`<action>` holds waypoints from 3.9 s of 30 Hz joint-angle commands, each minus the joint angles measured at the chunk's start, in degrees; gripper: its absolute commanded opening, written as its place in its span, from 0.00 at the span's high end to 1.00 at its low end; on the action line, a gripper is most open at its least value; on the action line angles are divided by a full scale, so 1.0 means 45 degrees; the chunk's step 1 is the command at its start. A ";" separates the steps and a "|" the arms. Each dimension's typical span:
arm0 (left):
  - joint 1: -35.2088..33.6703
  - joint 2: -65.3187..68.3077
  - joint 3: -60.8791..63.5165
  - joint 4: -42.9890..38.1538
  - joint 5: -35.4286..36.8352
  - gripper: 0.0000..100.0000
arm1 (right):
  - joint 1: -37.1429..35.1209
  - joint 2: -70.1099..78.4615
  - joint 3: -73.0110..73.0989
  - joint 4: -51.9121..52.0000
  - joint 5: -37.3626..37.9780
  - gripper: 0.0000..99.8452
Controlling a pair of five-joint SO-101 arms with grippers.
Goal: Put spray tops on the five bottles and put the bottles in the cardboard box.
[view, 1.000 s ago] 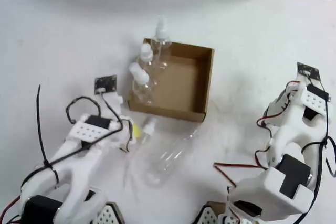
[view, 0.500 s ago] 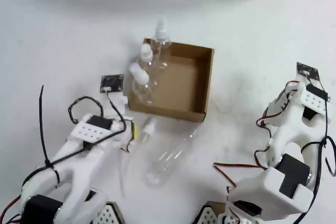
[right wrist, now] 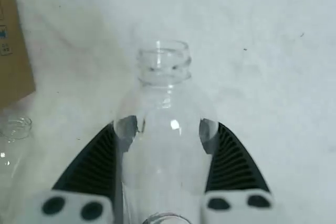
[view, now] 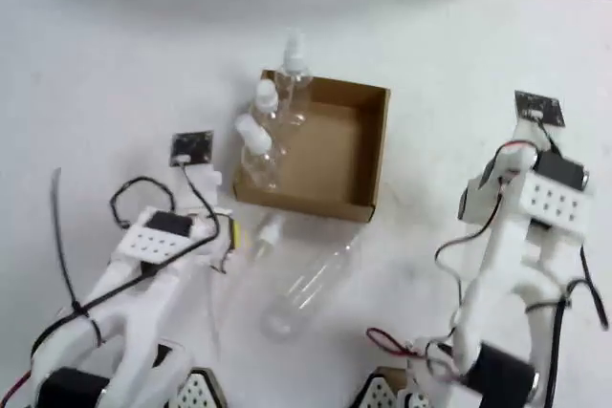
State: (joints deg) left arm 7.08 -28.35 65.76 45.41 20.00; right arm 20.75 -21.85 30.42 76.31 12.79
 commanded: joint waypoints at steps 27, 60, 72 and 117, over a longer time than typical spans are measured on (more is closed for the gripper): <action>-0.1827 -1.1516 0.0977 -0.3595 -0.1231 0.98 | -0.5089 -0.7570 0.6818 -1.4935 -0.3126 0.98; 0.2764 -0.5187 -1.2034 -0.2657 -0.2559 0.98 | -1.4193 -1.7846 1.4496 -1.5463 -0.3126 0.98; 0.3917 -0.5284 -1.0022 -0.3204 -0.2559 0.98 | -1.4134 -1.8081 1.4632 -1.4427 -0.3126 0.98; 0.5636 -1.0364 -0.3575 -0.1446 -0.2520 0.98 | -1.4134 -1.8061 1.4750 -1.3783 -0.3126 0.98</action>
State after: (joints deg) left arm 31.16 -70.81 44.13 38.73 8.75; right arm -42.90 -102.37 95.56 14.15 -1.27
